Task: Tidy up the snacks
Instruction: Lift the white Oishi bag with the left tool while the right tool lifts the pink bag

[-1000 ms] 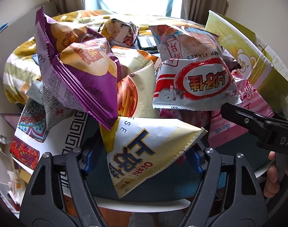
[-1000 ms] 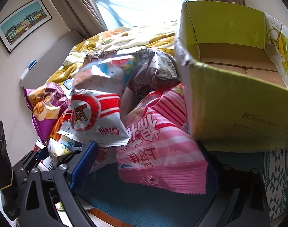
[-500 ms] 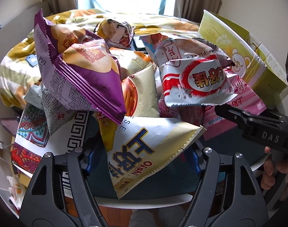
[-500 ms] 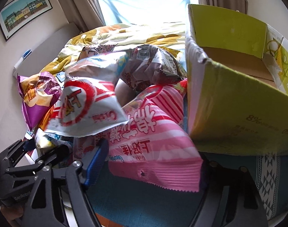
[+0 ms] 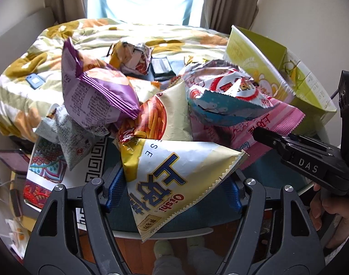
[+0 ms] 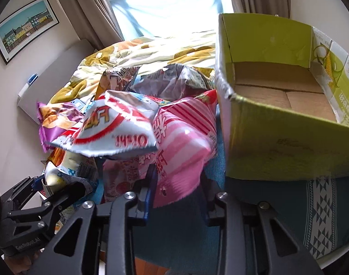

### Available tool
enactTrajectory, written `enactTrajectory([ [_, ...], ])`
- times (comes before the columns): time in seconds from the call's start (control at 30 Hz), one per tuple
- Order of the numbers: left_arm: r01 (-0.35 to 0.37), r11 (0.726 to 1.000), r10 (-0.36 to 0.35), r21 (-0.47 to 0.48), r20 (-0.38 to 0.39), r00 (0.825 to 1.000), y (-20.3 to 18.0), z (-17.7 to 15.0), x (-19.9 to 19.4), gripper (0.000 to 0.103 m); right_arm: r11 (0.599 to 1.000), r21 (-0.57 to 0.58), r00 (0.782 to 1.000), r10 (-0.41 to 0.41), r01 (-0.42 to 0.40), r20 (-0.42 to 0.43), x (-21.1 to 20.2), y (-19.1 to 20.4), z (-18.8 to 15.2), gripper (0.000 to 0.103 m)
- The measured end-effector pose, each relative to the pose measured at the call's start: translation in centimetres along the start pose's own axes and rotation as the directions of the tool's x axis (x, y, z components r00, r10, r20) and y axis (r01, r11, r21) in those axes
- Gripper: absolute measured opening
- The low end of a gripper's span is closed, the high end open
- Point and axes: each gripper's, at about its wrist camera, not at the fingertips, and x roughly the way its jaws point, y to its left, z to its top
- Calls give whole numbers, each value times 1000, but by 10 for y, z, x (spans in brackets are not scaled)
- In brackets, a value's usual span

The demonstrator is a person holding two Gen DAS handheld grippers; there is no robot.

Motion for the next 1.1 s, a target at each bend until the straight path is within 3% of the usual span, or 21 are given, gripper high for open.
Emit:
enactTrajectory([
  [0.57, 44, 999, -47, 31, 100, 994, -8, 14, -81, 69, 999, -20, 993, -35, 37, 110, -72, 30, 5, 18],
  [0.67, 50, 998, -54, 36, 114, 992, -11, 17, -91, 69, 999, -23, 992, -25, 28, 125, -82, 36, 10, 4],
  [1.1, 89, 994, -98, 62, 162, 982, -7, 36, -112, 69, 997, -38, 976, -53, 62, 211, -124, 54, 24, 4],
])
